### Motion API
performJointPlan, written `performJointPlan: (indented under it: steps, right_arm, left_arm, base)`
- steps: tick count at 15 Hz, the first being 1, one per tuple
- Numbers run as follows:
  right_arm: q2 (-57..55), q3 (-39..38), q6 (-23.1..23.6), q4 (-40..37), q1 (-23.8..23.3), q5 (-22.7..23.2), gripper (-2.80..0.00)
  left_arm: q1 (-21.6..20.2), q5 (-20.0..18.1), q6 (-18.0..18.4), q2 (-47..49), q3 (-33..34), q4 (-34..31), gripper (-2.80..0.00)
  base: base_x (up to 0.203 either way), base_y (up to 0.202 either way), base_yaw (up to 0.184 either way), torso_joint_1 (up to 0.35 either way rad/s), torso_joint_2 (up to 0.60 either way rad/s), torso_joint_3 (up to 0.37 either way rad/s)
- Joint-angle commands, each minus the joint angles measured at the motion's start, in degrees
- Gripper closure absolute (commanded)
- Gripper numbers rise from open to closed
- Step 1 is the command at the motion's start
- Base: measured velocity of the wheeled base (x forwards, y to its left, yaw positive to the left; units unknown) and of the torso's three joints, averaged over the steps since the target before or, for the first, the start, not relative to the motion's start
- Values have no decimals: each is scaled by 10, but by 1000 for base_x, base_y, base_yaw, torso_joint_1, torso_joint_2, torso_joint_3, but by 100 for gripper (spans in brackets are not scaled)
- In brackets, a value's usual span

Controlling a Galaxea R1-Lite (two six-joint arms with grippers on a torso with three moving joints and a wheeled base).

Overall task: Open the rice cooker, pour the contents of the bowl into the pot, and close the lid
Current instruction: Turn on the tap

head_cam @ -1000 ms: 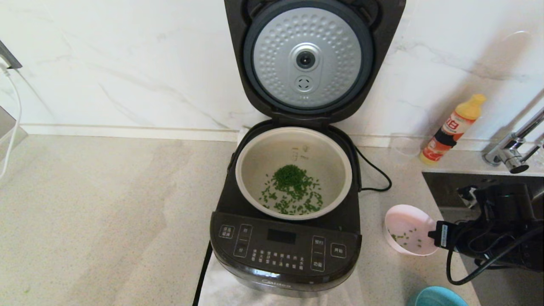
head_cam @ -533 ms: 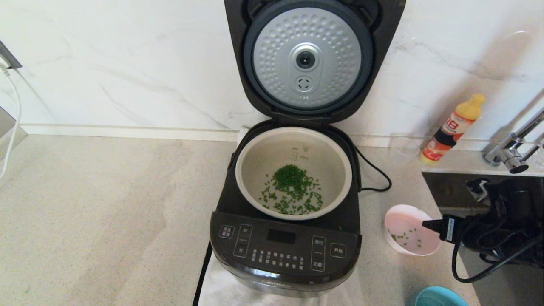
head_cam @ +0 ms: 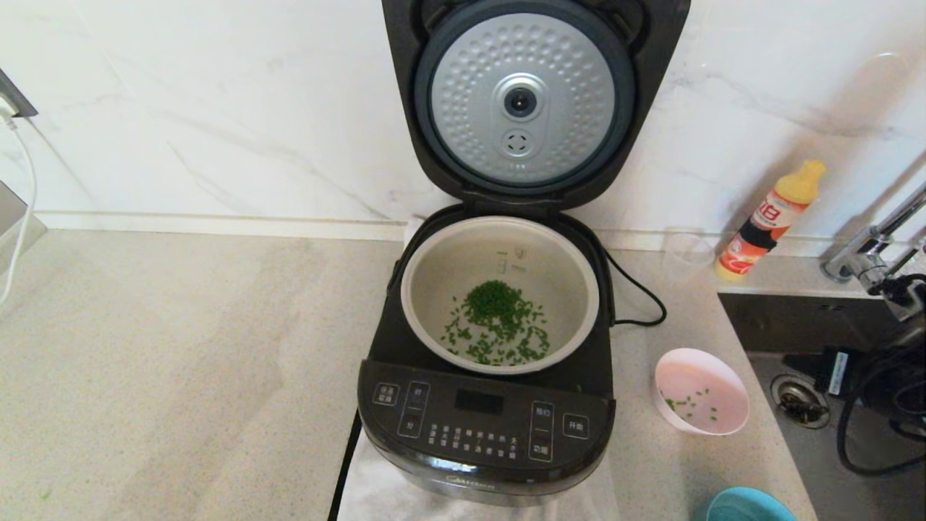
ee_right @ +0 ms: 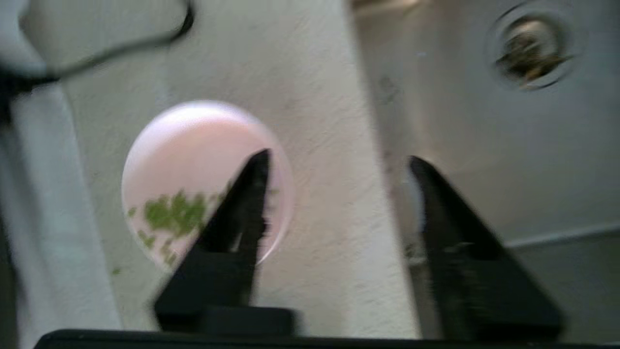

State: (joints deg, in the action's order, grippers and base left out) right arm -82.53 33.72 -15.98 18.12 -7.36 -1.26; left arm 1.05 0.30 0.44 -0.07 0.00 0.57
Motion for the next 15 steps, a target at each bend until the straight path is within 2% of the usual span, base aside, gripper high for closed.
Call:
performJointPlan:
  steps: [1, 3, 5, 9, 12, 15]
  right_arm:
    - [44, 8, 5, -5, -39, -4, 0]
    - [65, 7, 31, -13, -63, -58, 0]
    - [56, 10, 36, -7, -86, -110, 0]
    - [9, 53, 40, 37, -120, -178, 0]
    - [-65, 84, 71, 108, -148, -199, 0]
    - [-150, 98, 119, 238, -162, -223, 0]
  left_arm:
    - [0, 0, 0, 0, 5, 0, 0]
    - [0, 0, 0, 0, 5, 0, 0]
    - [0, 0, 0, 0, 5, 0, 0]
    - [0, 0, 0, 0, 5, 0, 0]
    - [0, 0, 0, 0, 5, 0, 0]
    - [0, 0, 0, 0, 5, 0, 0]
  base:
    - [0, 0, 0, 0, 0, 0]
    - [0, 0, 0, 0, 0, 0]
    - [0, 0, 0, 0, 0, 0]
    - [0, 0, 0, 0, 0, 0]
    - [0, 0, 0, 0, 0, 0]
    - [0, 0, 0, 0, 0, 0]
